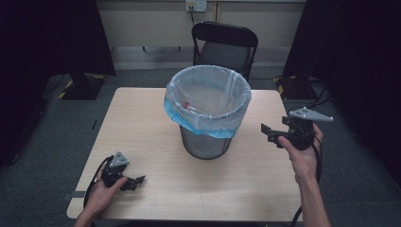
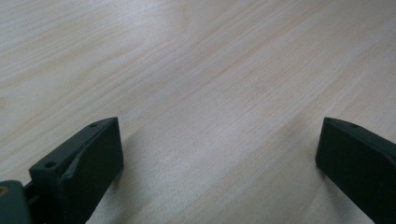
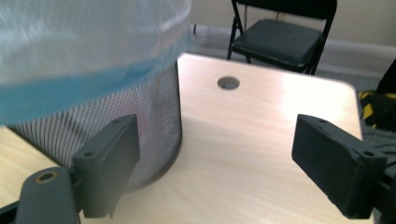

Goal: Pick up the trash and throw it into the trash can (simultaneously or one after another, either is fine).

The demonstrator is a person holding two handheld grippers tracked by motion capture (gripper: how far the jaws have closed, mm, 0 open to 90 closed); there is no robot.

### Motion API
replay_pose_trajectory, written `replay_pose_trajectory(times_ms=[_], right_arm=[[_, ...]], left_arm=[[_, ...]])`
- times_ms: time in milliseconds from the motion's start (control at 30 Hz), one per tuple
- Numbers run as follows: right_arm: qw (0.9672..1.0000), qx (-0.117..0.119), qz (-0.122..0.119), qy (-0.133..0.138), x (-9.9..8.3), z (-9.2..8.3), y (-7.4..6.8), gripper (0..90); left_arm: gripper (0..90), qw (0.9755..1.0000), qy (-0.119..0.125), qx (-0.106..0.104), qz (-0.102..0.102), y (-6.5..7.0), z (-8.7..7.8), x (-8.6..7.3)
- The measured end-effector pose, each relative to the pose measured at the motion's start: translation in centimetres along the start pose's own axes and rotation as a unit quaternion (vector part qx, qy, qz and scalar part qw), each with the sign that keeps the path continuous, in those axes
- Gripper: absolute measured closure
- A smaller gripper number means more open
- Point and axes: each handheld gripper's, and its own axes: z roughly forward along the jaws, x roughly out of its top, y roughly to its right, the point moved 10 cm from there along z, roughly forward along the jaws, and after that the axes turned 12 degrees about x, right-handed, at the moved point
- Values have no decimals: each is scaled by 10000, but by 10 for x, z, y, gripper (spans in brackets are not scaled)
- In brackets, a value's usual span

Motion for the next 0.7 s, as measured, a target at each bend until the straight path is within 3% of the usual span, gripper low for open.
replay_pose_trajectory(times_ms=[233,700], right_arm=[[9996,26,202,-201,-32,7,0,141],[9980,-61,326,-538,-82,23,-3,139]], left_arm=[[4,10000,-1,3,-1,0,0,0],[4,10000,0,23,12,0,0,0]])
